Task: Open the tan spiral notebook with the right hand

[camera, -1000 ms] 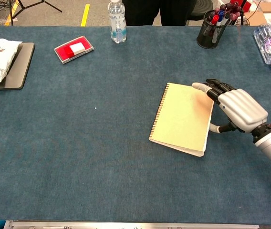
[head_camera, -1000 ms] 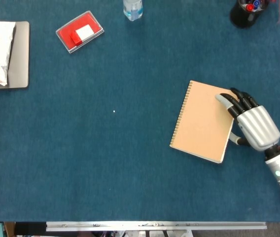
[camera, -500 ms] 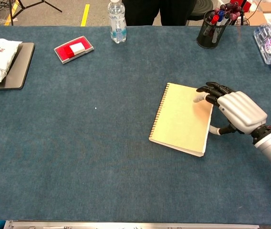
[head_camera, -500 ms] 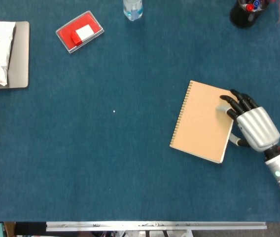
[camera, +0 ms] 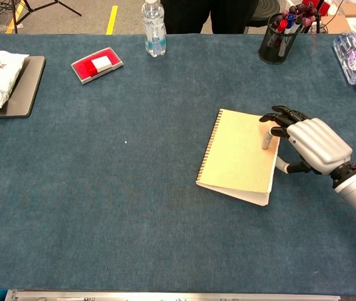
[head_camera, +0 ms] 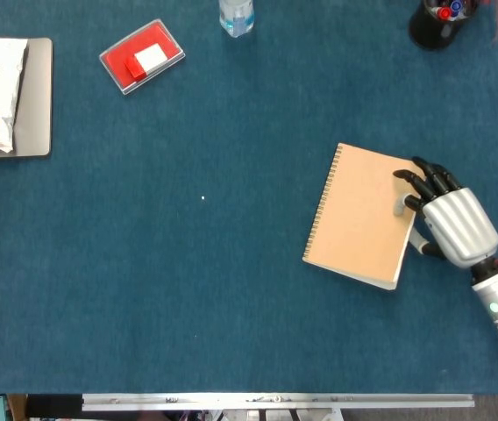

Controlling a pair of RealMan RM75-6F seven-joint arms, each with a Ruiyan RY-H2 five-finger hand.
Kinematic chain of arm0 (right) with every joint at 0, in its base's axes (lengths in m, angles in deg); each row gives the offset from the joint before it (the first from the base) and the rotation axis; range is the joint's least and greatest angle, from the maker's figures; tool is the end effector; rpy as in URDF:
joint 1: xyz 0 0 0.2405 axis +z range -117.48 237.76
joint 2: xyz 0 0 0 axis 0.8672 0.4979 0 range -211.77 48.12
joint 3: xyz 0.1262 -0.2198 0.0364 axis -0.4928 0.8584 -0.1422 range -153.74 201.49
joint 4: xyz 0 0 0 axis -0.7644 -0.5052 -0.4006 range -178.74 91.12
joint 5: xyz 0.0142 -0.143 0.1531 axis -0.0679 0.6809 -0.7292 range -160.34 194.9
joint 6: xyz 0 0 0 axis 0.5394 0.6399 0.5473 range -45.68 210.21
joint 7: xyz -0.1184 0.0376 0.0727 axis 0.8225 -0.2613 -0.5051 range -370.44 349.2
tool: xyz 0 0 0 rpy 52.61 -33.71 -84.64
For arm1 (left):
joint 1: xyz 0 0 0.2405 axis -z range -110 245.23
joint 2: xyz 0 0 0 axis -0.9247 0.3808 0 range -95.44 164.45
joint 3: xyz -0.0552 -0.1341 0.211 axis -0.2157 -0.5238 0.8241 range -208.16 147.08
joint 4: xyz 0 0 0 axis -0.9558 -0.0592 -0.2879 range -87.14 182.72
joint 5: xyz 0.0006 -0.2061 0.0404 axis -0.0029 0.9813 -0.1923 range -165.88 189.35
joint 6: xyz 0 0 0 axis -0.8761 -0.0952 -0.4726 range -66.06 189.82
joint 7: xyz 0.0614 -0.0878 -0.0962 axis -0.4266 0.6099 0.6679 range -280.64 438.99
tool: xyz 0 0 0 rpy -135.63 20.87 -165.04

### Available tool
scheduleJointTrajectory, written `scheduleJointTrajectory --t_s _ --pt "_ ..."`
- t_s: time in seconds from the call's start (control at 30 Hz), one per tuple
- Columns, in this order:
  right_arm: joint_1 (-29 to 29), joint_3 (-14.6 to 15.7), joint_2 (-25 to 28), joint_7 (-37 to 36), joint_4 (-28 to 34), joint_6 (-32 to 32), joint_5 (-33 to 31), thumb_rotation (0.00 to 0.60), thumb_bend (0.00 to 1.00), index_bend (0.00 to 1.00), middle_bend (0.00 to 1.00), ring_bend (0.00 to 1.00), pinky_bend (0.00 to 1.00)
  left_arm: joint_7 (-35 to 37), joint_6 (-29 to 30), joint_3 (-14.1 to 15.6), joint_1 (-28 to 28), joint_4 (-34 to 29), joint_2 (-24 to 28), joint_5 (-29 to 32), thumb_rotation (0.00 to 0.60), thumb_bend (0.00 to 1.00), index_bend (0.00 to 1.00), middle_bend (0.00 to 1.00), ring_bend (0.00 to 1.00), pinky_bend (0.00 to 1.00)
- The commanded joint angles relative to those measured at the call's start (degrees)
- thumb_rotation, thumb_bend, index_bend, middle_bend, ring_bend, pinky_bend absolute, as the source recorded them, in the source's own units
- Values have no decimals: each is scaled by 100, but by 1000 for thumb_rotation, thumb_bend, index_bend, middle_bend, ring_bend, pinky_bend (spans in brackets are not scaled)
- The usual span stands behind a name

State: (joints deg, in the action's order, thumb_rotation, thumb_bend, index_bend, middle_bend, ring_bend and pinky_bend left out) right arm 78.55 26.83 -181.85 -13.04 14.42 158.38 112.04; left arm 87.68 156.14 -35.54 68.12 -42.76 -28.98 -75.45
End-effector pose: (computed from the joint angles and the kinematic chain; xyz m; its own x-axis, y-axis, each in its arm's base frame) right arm -0.2734 -0.2260 -0.0423 0.4138 -0.1629 0.8957 -0.8609 -0.3899 0.3268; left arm -0.3154 0.1630 0.1905 0.2961 -0.1688 0.9401 0.9545 0.0154 -0.2978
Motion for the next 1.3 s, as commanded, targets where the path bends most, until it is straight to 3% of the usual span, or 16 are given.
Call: scheduleJointTrajectory --t_s 0.03,0.27,0.47,1.1,1.3 --pt "0 -7 3 7 9 -9 -13 600 403 506 223 70 157 1 0 -1 0 -2 2 -1 600 280 457 396 311 501" --pt "5 20 102 85 142 -37 -6 600 440 535 232 73 157 2 -8 -8 1 0 1 19 600 280 457 396 311 501" --pt "48 108 468 383 614 -165 42 600 458 558 233 75 157 -6 -15 -6 3 7 -3 19 600 279 457 396 311 501" --pt "122 467 2574 2202 2920 -723 69 600 465 596 253 87 157 -78 -16 2 6 3 -24 1 600 280 457 396 311 501" --pt "58 514 2991 2459 3349 -688 90 600 468 596 253 87 157 -65 -5 0 1 -4 -19 -1 600 279 457 396 311 501"
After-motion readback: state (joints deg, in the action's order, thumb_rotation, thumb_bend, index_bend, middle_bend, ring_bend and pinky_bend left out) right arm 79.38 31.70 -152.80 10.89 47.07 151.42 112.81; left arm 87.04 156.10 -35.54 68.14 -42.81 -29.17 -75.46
